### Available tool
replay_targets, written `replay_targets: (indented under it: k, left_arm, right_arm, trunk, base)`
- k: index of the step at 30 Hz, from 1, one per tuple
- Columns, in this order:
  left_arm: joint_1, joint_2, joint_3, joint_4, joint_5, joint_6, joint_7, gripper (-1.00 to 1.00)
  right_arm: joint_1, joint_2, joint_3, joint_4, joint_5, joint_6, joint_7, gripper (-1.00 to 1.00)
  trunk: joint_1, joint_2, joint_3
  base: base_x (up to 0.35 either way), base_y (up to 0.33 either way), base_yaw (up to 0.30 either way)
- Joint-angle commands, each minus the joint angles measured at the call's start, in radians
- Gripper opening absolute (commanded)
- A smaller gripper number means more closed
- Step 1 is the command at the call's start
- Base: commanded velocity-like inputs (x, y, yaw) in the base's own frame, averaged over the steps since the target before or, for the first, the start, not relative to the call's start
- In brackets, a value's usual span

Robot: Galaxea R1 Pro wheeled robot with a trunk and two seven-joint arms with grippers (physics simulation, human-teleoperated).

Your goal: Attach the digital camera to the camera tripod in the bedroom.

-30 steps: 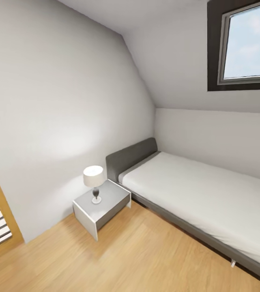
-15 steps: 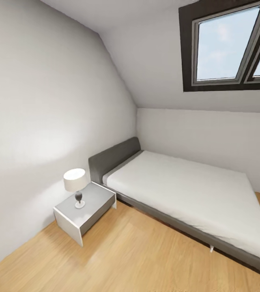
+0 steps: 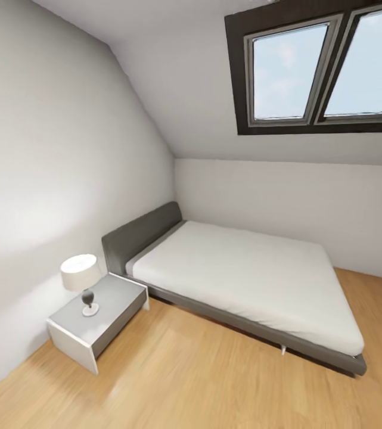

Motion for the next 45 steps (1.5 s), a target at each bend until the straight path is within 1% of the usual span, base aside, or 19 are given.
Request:
replay_targets:
  k: [1, 45]
  left_arm:
    - [0.000, 0.000, -0.009, 0.000, 0.006, -0.002, 0.003, -1.00]
    - [0.000, -0.001, -0.009, 0.000, 0.006, -0.002, 0.003, -1.00]
  right_arm:
    - [-0.001, 0.000, -0.005, 0.003, -0.005, -0.006, 0.005, 1.00]
    - [-0.001, 0.001, -0.004, 0.003, -0.004, -0.006, 0.006, 1.00]
  trunk:
    - [0.000, -0.001, 0.000]
    - [0.000, -0.001, 0.000]
  base:
    - [0.000, 0.000, -0.298]
    - [0.000, 0.000, -0.298]
